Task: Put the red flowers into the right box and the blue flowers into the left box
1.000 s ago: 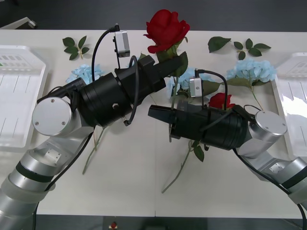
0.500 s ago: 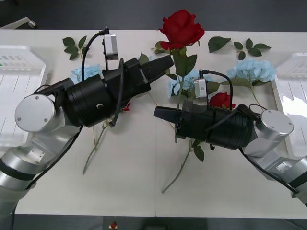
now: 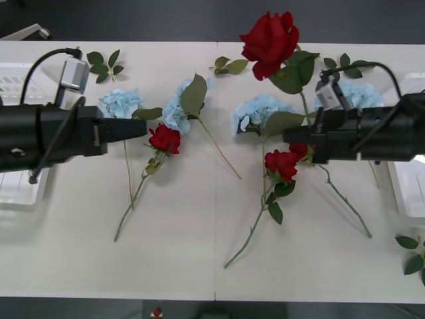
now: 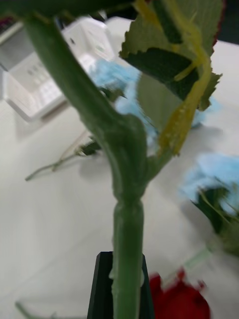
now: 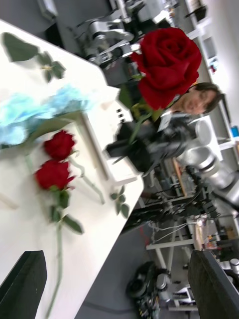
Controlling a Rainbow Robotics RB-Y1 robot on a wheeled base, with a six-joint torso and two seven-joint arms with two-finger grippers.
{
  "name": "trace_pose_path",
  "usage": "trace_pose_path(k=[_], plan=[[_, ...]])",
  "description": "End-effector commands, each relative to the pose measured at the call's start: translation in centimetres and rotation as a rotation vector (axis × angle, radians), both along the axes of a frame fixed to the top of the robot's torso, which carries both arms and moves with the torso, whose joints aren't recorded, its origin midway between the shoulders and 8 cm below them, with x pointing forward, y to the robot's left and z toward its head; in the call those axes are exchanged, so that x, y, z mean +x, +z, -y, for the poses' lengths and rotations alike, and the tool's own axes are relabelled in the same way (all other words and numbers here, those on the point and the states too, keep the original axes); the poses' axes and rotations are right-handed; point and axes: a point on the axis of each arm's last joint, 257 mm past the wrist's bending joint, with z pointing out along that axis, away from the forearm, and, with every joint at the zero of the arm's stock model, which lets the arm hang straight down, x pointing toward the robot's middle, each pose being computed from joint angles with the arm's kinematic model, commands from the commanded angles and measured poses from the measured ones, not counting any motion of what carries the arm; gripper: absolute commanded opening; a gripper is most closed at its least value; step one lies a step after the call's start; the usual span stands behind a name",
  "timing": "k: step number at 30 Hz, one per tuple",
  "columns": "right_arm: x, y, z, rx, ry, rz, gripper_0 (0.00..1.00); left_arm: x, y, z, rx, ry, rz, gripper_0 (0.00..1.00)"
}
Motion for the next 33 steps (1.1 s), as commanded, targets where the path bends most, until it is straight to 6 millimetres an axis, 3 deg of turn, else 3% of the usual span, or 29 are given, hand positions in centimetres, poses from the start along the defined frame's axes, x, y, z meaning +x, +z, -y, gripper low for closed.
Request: trace_pose_path(k=[1, 7, 14, 18, 28, 33], plan=[[1.2, 1.0, 6.1, -0.11, -0.131, -0.065, 0.0, 1.3, -1.8, -5.3, 0.121, 0.048, -0.039, 0.82], [3.0, 1.3, 17.8, -0.235, -0.384, -0.164, 0.0, 4.8, -5.9, -11.7, 0.382, 0.228, 0.02, 0.82], [4.1, 0.8, 29.7, -0.346, -0.655, -0.221, 0.0, 8.1, -9.2, -15.0, 0.56, 0.443, 0.068, 0.82], [4.0, -0.4, 35.7, -0.42, -0.771, -0.229, 0.0, 9.9, -10.6, -15.2, 0.618, 0.547, 0.086, 0.82], [0.6, -3.4, 47.7, -0.534, -1.015, -0.32, 0.0, 12.4, -12.5, -15.3, 0.693, 0.679, 0.101, 0.82], [-0.3, -5.5, 50.5, -0.512, -1.103, -0.346, 0.0, 13.6, -13.2, -15.5, 0.738, 0.739, 0.109, 0.82]])
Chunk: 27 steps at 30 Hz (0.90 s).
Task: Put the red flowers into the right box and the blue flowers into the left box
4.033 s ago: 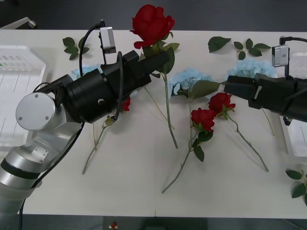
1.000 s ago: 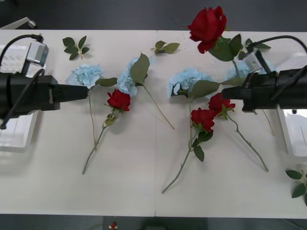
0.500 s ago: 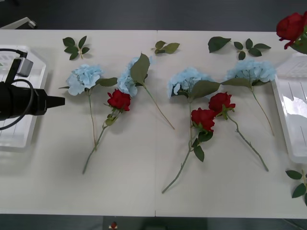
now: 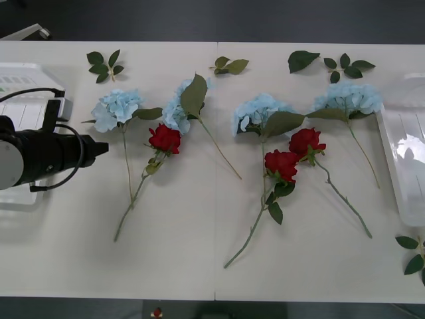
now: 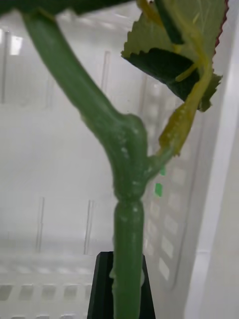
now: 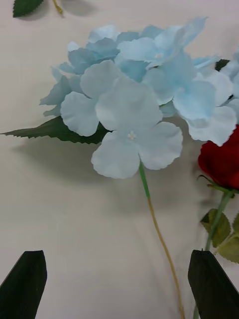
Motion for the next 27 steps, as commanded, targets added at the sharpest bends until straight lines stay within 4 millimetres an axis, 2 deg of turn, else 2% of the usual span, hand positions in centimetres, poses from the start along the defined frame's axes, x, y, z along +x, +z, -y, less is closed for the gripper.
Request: trace_pose_path(k=[1, 6, 8, 12, 16, 19, 21, 23, 24, 25, 27], plan=[[0.1, -1.7, 1.1, 0.034, -0.079, 0.024, 0.0, 2.4, 2.7, 0.7, 0.013, 0.036, 0.066, 0.82], [0.1, -3.9, 1.9, 0.031, -0.121, 0.037, 0.0, 4.3, 1.9, 1.1, 0.028, 0.07, 0.053, 0.84], [-0.1, -4.6, 2.2, 0.028, -0.132, 0.036, 0.0, 4.9, 1.5, 1.5, 0.033, 0.073, 0.047, 0.89], [0.1, -5.6, 2.9, 0.005, -0.15, 0.057, 0.0, 6.2, -0.7, 2.2, 0.045, 0.069, 0.022, 0.95], [-0.1, -6.1, 3.2, -0.009, -0.151, 0.05, 0.01, 7.5, -2.4, 3.1, 0.045, 0.062, 0.02, 0.96], [0.0, -6.0, 3.1, -0.016, -0.139, 0.047, 0.24, 7.9, -3.2, 3.4, 0.052, 0.059, 0.002, 0.96], [0.4, -5.9, 2.6, -0.018, -0.121, 0.049, 0.51, 7.9, -4.0, 3.6, 0.059, 0.055, -0.018, 0.96], [0.8, -5.8, 1.9, -0.02, -0.098, 0.051, 0.74, 7.9, -4.8, 3.6, 0.067, 0.053, -0.037, 0.96], [1.0, -5.8, 1.6, -0.019, -0.087, 0.052, 0.8, 8.0, -5.0, 3.8, 0.07, 0.05, -0.045, 0.94], [1.2, -5.6, 1.3, -0.017, -0.082, 0.053, 0.82, 8.0, -5.2, 3.8, 0.071, 0.05, -0.05, 0.89], [1.5, -5.3, 0.7, -0.008, -0.065, 0.042, 0.95, 8.1, -5.6, 3.9, 0.075, 0.049, -0.062, 0.63]])
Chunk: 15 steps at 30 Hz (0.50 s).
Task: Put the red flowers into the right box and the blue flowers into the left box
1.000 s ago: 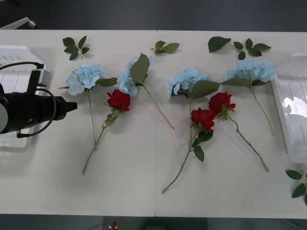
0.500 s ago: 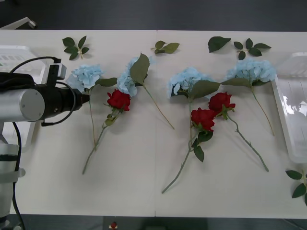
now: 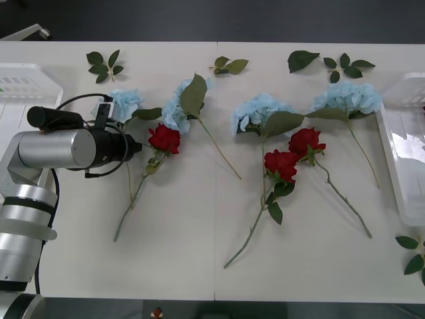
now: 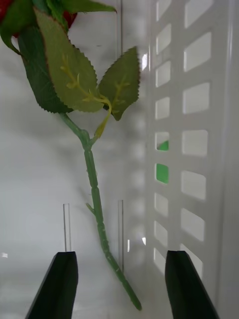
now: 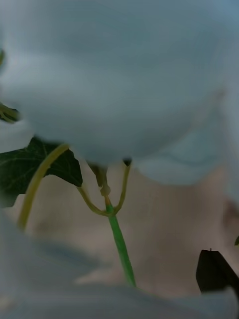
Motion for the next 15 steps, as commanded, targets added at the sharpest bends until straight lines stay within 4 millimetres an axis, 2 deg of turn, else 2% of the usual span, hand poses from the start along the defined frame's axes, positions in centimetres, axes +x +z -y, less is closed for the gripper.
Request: trace_pose_path(k=[1, 4, 5, 7, 10, 15], plan=[[1.2, 2.0, -0.9, -0.006, 0.047, 0.002, 0.98, 1.6, 1.8, -0.5, 0.008, 0.018, 0.028, 0.56], [1.9, 3.4, -2.5, 0.034, 0.08, -0.015, 1.0, 1.6, 1.7, -0.5, 0.007, 0.024, 0.026, 0.07], [2.2, 4.0, -3.1, 0.055, 0.091, -0.017, 1.0, 1.7, 1.8, -0.4, 0.008, 0.022, 0.026, 0.0], [2.7, 5.0, -4.5, 0.084, 0.118, -0.022, 1.0, 1.7, 1.8, -0.1, 0.009, 0.018, 0.026, 0.0], [4.2, 7.1, -7.9, 0.126, 0.192, -0.027, 1.0, 1.7, 2.0, 0.2, -0.008, 0.02, 0.025, 0.0], [6.1, 9.4, -13.3, 0.154, 0.31, -0.02, 1.0, 1.6, 4.2, 0.0, -0.028, 0.014, 0.033, 0.0]])
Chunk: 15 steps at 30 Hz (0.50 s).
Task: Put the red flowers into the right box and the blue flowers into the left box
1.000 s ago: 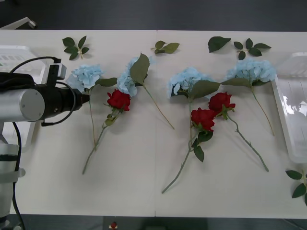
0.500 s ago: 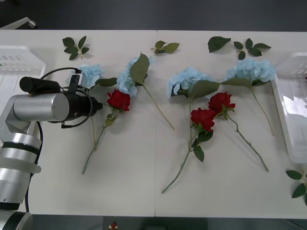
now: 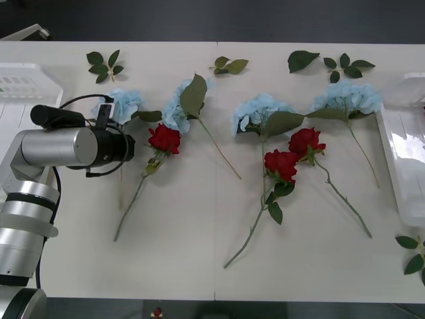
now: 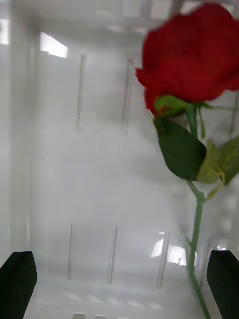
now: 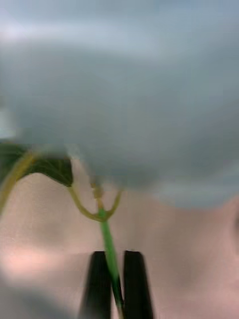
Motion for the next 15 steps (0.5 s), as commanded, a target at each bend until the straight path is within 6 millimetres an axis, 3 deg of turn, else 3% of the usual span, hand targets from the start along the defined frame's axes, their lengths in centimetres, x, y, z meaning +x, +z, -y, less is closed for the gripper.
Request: trace_pose_path(k=[1, 5, 8, 12, 14, 15], plan=[[3.1, 3.5, -5.7, -0.001, 0.138, 0.059, 1.0, 1.2, 6.2, -0.3, -0.03, 0.006, 0.054, 0.0], [4.1, 3.0, -10.9, 0.056, 0.174, 0.062, 1.0, 0.3, 11.0, -1.9, -0.042, -0.002, 0.067, 0.0], [4.7, 2.5, -13.2, 0.043, 0.201, 0.066, 1.0, -0.1, 14.2, -3.3, -0.06, -0.011, 0.098, 0.0], [5.8, 1.0, -15.3, 0.012, 0.204, 0.07, 1.0, -0.9, 18.7, -7.4, -0.061, 0.011, 0.139, 0.0], [6.7, 0.2, -16.1, -0.001, 0.193, 0.089, 1.0, -1.3, 20.9, -10.1, -0.043, 0.036, 0.16, 0.0], [7.3, -0.4, -16.7, -0.008, 0.189, 0.101, 1.0, -1.6, 22.3, -12.6, -0.015, 0.068, 0.174, 0.0]])
